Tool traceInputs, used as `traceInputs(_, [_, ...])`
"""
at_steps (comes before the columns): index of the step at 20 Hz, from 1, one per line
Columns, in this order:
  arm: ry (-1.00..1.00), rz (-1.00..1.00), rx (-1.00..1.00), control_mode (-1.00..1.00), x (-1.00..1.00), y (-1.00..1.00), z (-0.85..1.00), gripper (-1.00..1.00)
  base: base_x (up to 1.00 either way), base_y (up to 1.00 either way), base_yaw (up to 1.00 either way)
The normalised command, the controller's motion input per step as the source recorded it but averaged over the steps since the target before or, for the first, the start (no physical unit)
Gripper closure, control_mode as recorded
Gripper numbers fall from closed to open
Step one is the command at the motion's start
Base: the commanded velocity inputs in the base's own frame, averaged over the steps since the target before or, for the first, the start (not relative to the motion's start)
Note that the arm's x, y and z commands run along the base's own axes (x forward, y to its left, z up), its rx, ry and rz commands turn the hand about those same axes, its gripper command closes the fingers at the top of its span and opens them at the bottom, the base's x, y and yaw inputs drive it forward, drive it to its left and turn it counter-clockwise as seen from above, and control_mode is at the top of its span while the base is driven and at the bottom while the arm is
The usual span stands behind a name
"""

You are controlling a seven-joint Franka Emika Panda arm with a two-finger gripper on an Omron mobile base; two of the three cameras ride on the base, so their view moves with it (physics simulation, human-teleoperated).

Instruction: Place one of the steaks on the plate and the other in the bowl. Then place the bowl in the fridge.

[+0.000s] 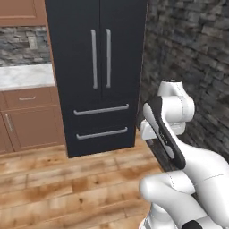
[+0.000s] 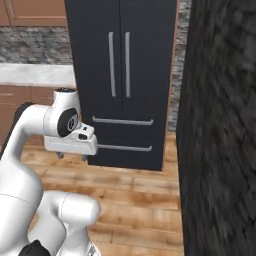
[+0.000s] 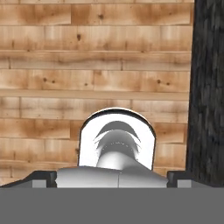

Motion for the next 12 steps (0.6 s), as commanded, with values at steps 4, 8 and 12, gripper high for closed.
traceInputs(4, [0.00,0.00,0.00,1.00,0.00,0.00,0.00,-1.00,1.00,0.40,0.00])
traceInputs(8, [0.00,0.00,0.00,1.00,0.00,0.00,0.00,-1.00,0.85,0.18,0.05])
traceInputs(12, [0.00,0.00,0.00,1.00,0.00,0.00,0.00,-1.00,0.65,0.07,0.00])
